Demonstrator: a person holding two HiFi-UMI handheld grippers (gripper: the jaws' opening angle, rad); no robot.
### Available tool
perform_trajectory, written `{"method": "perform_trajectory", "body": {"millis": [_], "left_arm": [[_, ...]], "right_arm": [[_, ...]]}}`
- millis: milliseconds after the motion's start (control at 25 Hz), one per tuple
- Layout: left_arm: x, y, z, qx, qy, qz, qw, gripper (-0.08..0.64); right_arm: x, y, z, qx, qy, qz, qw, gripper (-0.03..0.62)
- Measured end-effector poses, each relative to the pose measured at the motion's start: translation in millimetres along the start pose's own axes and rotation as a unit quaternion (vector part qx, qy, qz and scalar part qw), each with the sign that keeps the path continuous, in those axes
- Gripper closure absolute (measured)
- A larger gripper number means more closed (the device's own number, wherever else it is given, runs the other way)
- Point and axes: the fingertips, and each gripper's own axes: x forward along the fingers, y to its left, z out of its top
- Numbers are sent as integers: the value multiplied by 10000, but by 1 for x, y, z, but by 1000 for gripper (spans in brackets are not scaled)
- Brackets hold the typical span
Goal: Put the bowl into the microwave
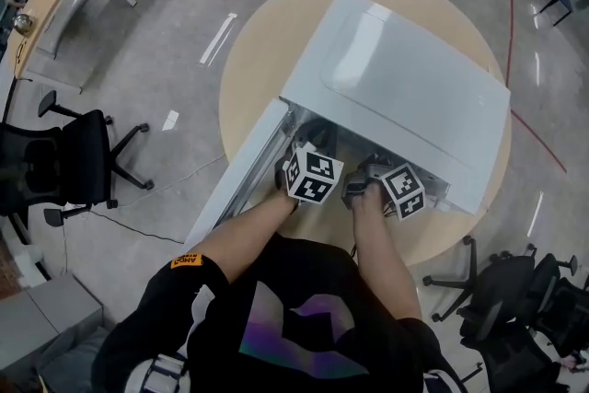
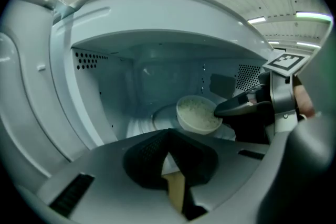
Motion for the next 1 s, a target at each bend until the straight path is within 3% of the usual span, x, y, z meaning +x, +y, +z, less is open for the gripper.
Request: {"method": "perform_trajectory", "body": {"millis": [1000], "left_arm": [[-12, -7, 2, -6, -5, 59, 10000, 512]], "right_arm": [[15, 1, 9, -244, -217, 204, 9993, 521]]}}
